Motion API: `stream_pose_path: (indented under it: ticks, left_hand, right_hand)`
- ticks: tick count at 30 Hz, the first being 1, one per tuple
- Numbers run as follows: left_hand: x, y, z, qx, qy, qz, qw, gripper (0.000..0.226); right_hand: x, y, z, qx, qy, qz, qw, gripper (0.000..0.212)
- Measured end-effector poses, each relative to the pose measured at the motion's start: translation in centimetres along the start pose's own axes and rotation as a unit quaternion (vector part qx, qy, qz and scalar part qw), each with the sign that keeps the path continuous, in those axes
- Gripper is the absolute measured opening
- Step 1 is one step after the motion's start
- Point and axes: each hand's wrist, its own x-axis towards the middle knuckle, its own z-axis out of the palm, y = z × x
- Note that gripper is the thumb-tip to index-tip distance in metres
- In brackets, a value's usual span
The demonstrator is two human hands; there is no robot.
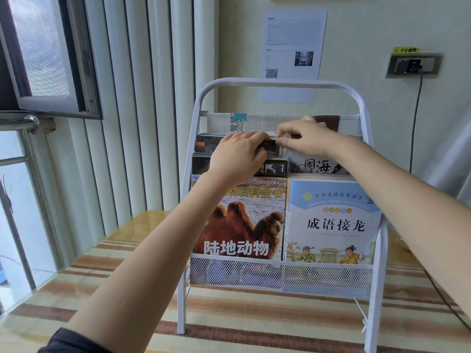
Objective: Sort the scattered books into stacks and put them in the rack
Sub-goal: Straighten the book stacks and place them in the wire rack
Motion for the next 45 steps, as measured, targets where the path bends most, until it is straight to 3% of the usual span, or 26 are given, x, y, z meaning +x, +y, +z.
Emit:
stream_pose_path:
  ticks: [3, 7, 11, 14, 19, 22, 24, 27, 29, 30, 32, 34, 35, 37, 41, 45]
  left_hand:
    - [0.0, 0.0, 0.2, 0.003, -0.003, -0.002, 1.000, 0.038]
    - [0.0, 0.0, 0.1, 0.004, -0.002, 0.000, 1.000, 0.038]
    - [0.1, 0.0, 0.2, 0.005, -0.001, 0.001, 1.000, 0.039]
    - [0.1, 0.0, 0.1, 0.007, 0.000, 0.008, 1.000, 0.039]
    - [0.5, 0.4, -0.2, 0.006, -0.020, -0.011, 1.000, 0.038]
    - [2.1, 1.0, -1.1, 0.037, -0.053, -0.009, 0.998, 0.036]
    - [3.2, 1.6, -1.5, 0.047, -0.077, 0.002, 0.996, 0.039]
    - [4.3, 2.3, -0.8, 0.037, -0.077, -0.007, 0.996, 0.038]
    - [4.7, 2.4, -0.2, 0.023, -0.066, -0.021, 0.997, 0.033]
    - [4.9, 2.4, -0.1, 0.018, -0.066, -0.023, 0.997, 0.032]
    - [5.4, 2.4, -0.4, 0.011, -0.081, -0.017, 0.996, 0.033]
    - [5.9, 2.4, -1.0, 0.015, -0.106, -0.005, 0.994, 0.039]
    - [6.1, 2.4, -1.1, 0.018, -0.115, 0.003, 0.993, 0.041]
    - [6.5, 2.5, -1.0, 0.011, -0.119, 0.008, 0.993, 0.043]
    - [6.8, 2.7, 0.0, -0.009, -0.094, -0.011, 0.995, 0.030]
    - [7.2, 2.8, 0.2, -0.087, -0.055, -0.038, 0.994, 0.018]
  right_hand:
    - [0.1, -1.5, 1.4, -0.100, 0.047, -0.017, 0.994, 0.013]
    - [0.0, -2.2, 1.7, -0.135, 0.071, 0.019, 0.988, 0.007]
    - [0.0, -2.7, 1.5, -0.103, 0.024, 0.124, 0.987, 0.041]
    - [0.2, -2.6, 1.6, -0.099, -0.001, 0.106, 0.989, 0.037]
    - [-0.7, -1.5, 2.4, -0.038, 0.041, 0.024, 0.998, 0.047]
    - [-1.7, -1.3, 0.7, 0.126, 0.045, 0.007, 0.991, 0.041]
    - [-2.9, -0.5, -1.0, 0.246, 0.149, 0.018, 0.958, 0.012]
    - [-6.0, 3.1, -3.2, 0.250, 0.415, 0.091, 0.870, 0.014]
    - [-8.8, 6.8, -3.1, 0.207, 0.488, 0.230, 0.816, 0.017]
    - [-10.1, 8.6, -2.5, 0.219, 0.453, 0.309, 0.807, 0.023]
    - [-12.2, 10.9, -0.6, 0.338, 0.249, 0.395, 0.817, 0.033]
    - [-13.3, 11.0, 1.5, 0.427, 0.054, 0.369, 0.824, 0.030]
    - [-13.3, 11.0, 2.3, 0.436, 0.023, 0.354, 0.827, 0.027]
    - [-13.1, 10.8, 3.3, 0.420, 0.051, 0.350, 0.836, 0.027]
    - [-12.4, 10.1, 3.9, 0.472, 0.069, 0.357, 0.803, 0.023]
    - [-12.6, 9.7, 4.9, 0.438, 0.170, 0.315, 0.825, 0.027]
